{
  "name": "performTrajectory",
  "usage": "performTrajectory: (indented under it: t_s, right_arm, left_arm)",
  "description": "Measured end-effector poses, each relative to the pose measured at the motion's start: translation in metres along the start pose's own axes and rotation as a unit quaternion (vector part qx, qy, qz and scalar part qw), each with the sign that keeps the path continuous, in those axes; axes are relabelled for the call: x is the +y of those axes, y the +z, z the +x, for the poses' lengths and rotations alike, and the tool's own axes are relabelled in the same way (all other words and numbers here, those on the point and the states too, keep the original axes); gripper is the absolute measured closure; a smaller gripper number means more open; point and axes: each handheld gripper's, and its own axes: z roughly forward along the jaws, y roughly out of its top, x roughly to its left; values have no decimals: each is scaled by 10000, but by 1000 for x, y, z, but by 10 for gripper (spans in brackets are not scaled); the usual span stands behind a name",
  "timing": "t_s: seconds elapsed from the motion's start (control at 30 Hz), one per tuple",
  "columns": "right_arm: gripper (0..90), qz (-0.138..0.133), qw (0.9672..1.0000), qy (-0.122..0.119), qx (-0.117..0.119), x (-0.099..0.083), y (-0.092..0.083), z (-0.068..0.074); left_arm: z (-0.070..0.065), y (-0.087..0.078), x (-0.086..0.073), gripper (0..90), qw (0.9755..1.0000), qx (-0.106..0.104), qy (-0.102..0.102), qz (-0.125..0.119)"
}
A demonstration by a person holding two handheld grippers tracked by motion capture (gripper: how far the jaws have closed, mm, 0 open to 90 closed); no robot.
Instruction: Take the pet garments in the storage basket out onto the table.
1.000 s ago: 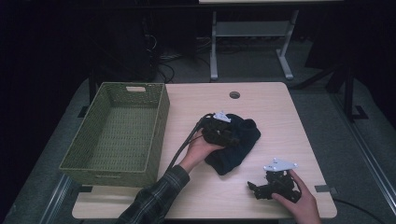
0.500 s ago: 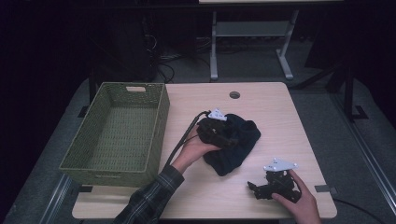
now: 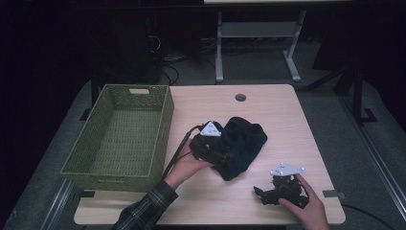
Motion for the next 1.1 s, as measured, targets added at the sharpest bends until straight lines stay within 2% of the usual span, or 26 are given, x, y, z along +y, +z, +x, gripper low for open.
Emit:
performTrajectory:
  t_s: [0.17, 0.3, 0.37, 0.53, 0.63, 0.73, 0.9, 1.03, 1.1]
  right_arm:
    - [0, 2, 10000, 10, 6, 0, 0, 0]
    - [0, -1, 10000, 3, 8, 0, 0, 0]
    - [0, 2, 10000, 2, 10, 0, 0, 0]
    - [0, 1, 10000, 0, 11, 0, 0, 0]
    - [0, 1, 10000, 0, 10, 0, 0, 0]
    - [0, 0, 10000, -4, 14, 0, 0, 0]
    - [0, 0, 10000, -5, 15, 0, 0, 0]
    - [0, 0, 10000, -3, 14, 0, 0, 0]
    - [0, 0, 10000, 0, 13, 0, 0, 0]
  left_arm:
    - [-5, -14, -13, 140, 9999, 113, -44, -10]
    - [-7, -23, -26, 139, 9997, 224, 7, 75]
    - [-8, -26, -35, 134, 9997, 212, -116, 93]
    - [-12, -29, -54, 130, 9991, 266, -103, 324]
    - [-11, -31, -63, 129, 9989, 300, -139, 337]
    - [-12, -30, -71, 129, 9981, 340, -177, 478]
    - [-11, -23, -81, 129, 9950, 487, -30, 874]
    - [-14, -18, -85, 129, 9935, 546, 63, 997]
    - [-15, -17, -88, 127, 9939, 579, 75, 938]
